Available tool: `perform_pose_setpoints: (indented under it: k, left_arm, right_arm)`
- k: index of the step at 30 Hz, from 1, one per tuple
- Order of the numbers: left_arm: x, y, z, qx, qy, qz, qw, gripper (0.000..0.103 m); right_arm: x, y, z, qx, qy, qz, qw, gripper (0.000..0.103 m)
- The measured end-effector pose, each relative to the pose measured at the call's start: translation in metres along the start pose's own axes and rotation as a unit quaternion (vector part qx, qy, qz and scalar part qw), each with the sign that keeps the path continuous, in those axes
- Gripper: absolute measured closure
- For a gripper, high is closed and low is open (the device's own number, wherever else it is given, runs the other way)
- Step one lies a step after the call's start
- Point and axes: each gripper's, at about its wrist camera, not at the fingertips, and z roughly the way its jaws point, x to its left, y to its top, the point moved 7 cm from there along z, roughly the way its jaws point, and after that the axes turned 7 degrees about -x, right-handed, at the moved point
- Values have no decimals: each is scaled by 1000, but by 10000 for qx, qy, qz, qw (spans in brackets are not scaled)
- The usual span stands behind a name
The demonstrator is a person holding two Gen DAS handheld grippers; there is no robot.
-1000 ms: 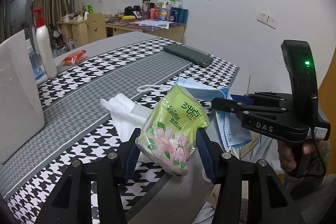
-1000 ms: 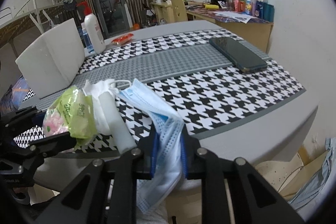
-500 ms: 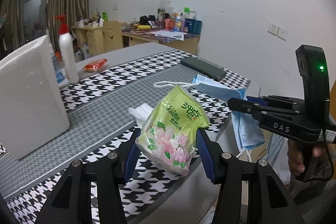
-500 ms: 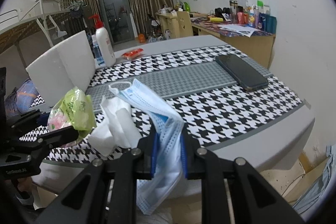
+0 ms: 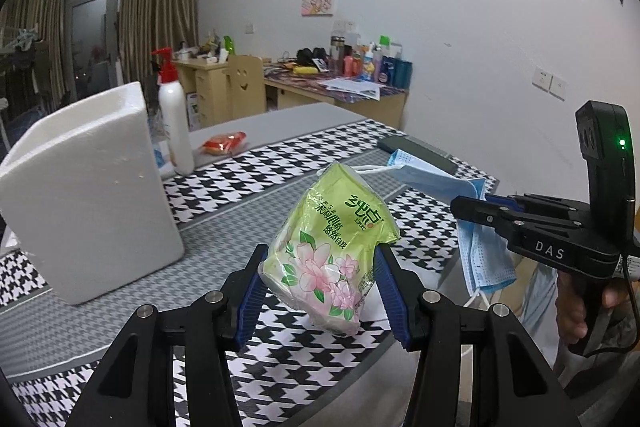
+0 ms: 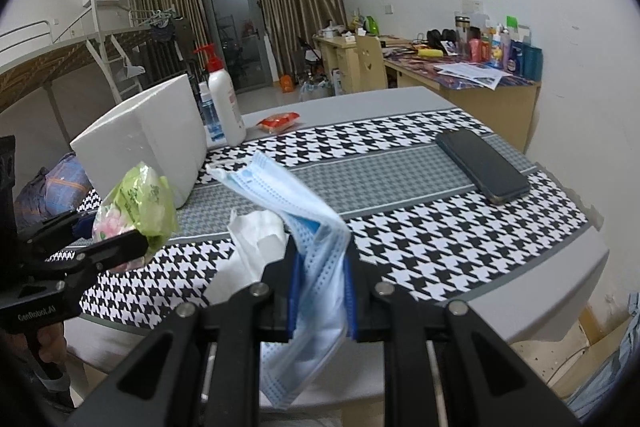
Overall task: Organize soft objects
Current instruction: 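Lift and carry the tissue packet and blue mask over the white foam box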
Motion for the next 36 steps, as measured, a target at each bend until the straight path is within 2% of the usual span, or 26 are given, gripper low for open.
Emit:
perform_pose_setpoints:
  k: [36]
  left_arm:
    - [42, 54, -20, -576, 740, 43, 9956, 49]
  right_arm:
    - [44, 53, 22, -326, 511, -243, 9979, 81]
